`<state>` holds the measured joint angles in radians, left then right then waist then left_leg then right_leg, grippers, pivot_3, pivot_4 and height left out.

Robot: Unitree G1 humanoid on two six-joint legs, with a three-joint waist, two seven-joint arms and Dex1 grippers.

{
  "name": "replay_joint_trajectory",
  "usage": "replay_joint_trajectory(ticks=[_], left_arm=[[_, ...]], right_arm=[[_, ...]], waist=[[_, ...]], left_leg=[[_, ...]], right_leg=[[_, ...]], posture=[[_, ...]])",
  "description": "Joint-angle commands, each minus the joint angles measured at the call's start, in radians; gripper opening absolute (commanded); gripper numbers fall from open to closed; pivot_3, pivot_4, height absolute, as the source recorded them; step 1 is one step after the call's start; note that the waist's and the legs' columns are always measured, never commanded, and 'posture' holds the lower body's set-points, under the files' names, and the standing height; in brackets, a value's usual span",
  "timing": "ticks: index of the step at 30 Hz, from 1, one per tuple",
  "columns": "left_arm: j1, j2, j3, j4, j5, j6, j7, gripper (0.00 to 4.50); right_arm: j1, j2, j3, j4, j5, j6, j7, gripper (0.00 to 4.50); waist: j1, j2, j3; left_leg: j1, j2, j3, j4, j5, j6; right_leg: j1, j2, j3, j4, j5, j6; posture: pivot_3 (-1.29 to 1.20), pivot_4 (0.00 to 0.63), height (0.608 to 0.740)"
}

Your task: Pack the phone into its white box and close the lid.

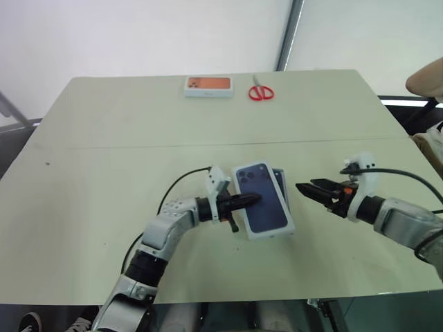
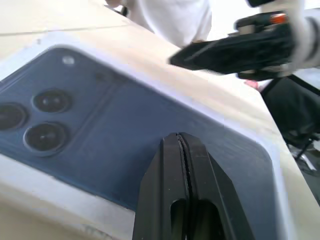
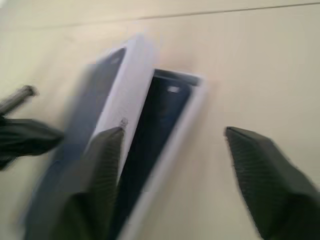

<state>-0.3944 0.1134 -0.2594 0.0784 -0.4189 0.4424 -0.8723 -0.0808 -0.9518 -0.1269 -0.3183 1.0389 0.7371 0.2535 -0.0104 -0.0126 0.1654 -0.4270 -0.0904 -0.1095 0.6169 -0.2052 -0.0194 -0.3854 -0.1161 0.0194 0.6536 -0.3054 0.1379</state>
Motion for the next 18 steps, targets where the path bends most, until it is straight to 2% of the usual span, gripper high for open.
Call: replay_joint_trajectory(ticks=[1,3,10,13,18], left_arm=[[-0.021,-0.003,0.005,-0.012,0.005,-0.025,-0.010,0.02],[-0.023,0.006,0.014,-0.015,0.004,-0.021,-0.011,0.02],[-0.007,0.082,0.055,-0.083,-0.030,0.026,-0.027,0.02],[0.042,0.173,0.079,-0.164,-0.055,0.082,-0.058,0.02],[0.105,0.257,0.105,-0.233,-0.072,0.112,-0.058,0.02]], right_arm=[[-0.025,0.026,0.022,-0.023,-0.182,-0.091,0.046,1.15],[-0.029,0.042,0.033,-0.031,-0.251,-0.121,0.078,0.09],[-0.027,0.093,0.059,-0.061,-0.400,-0.187,0.178,0.04],[-0.010,0.098,0.093,-0.091,-0.462,-0.221,0.243,0.04],[0.003,0.119,0.119,-0.094,-0.536,-0.219,0.281,0.04]], waist=[[0.000,0.000,0.000],[0.000,0.000,0.000],[0.000,0.000,0.000],[-0.001,0.000,0.000],[0.002,0.000,0.000]], left_leg=[[0.000,0.000,0.000,0.000,0.000,0.000],[0.000,0.000,0.000,0.000,0.000,0.000],[0.000,0.000,-0.001,0.000,0.000,0.000],[0.000,0.000,-0.001,0.000,0.000,0.000],[0.000,0.000,-0.001,-0.001,0.000,-0.001]], right_leg=[[0.000,0.000,0.000,0.000,0.000,0.000],[0.000,0.000,0.000,0.000,0.000,0.000],[0.000,0.000,0.000,0.000,0.000,0.000],[0.000,0.000,0.000,0.000,0.000,0.000],[0.000,0.000,0.000,0.000,0.000,0.000]], posture=[[0.00,0.150,0.740],[0.00,0.150,0.740],[0.00,0.150,0.740],[0.00,0.150,0.740],[0.00,0.150,0.740]])
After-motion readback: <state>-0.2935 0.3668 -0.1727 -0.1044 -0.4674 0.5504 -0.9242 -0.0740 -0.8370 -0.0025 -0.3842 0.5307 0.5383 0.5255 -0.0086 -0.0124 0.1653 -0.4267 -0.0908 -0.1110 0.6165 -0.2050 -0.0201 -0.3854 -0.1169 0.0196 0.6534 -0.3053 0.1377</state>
